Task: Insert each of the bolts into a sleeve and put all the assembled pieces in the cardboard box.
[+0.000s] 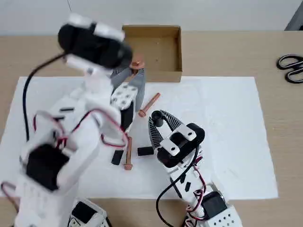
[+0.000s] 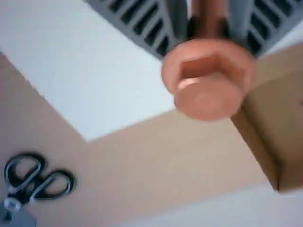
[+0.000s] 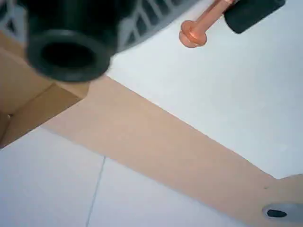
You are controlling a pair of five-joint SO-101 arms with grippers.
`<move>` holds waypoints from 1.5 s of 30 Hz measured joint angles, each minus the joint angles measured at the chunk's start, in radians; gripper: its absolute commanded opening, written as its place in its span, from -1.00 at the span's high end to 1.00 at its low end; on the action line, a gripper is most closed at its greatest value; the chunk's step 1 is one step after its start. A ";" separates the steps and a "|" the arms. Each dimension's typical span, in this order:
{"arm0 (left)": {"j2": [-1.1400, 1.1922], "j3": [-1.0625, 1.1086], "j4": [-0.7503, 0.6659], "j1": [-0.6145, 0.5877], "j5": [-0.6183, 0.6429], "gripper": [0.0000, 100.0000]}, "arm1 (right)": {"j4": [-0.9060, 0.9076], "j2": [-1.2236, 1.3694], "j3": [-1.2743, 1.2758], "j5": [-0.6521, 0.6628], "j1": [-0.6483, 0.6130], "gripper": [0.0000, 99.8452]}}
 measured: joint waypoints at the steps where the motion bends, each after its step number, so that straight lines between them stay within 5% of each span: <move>1: -0.057 0.061 -0.044 0.000 0.000 0.99 | 0.000 0.000 0.000 0.000 0.000 0.99; 12: -0.425 0.799 -0.806 0.064 0.080 0.99 | -0.014 0.000 0.000 0.000 0.066 0.99; 36: -0.377 0.914 -0.842 0.143 0.118 0.99 | -0.106 0.000 0.000 0.000 0.077 0.99; 45: -0.377 0.994 -0.852 0.150 -0.038 0.99 | -0.112 0.002 0.000 0.003 0.075 0.99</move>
